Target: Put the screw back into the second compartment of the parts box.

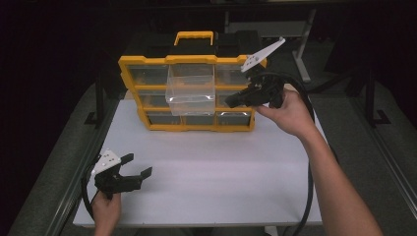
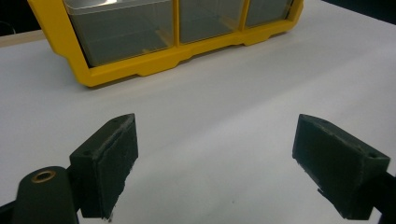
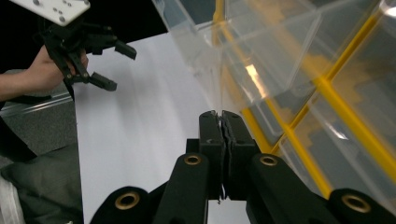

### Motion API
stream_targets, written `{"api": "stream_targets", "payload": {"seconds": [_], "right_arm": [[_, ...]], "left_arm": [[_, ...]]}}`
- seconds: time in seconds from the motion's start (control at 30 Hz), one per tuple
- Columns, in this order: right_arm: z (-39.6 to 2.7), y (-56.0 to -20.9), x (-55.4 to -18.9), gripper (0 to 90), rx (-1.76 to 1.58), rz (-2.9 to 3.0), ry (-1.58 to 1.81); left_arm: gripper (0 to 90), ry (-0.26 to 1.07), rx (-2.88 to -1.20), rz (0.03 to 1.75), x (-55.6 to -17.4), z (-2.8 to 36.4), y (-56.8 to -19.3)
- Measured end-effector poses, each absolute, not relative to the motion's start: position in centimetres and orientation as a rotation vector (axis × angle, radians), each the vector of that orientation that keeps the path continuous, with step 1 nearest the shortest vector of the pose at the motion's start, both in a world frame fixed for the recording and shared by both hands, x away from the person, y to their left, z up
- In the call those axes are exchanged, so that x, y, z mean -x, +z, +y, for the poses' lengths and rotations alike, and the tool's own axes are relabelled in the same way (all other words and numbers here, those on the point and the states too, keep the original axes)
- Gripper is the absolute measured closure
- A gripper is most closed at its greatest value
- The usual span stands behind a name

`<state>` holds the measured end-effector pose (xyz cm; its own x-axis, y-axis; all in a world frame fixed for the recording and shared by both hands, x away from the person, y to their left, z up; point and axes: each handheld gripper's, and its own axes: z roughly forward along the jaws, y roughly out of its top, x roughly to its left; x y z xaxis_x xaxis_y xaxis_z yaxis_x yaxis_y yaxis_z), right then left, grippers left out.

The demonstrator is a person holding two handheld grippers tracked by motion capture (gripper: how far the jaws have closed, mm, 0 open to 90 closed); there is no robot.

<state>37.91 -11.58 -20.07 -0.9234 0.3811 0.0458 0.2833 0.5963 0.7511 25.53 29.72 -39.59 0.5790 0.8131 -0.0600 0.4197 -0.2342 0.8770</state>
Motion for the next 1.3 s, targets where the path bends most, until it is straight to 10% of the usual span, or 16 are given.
{"api": "stream_targets", "payload": {"seconds": [0.63, 1.3], "right_arm": [[-6.8, -15.3, -39.9, 87.3, -0.537, 2.696, 1.254], [-2.0, -17.7, -42.6, 86.8, -0.55, 2.78, 1.148]], "left_arm": [[13.9, 0.513, -1.858, 0.998, -25.4, 29.9, -39.6], [13.9, 0.517, -1.849, 1.0, -25.3, 30.1, -39.6]]}}
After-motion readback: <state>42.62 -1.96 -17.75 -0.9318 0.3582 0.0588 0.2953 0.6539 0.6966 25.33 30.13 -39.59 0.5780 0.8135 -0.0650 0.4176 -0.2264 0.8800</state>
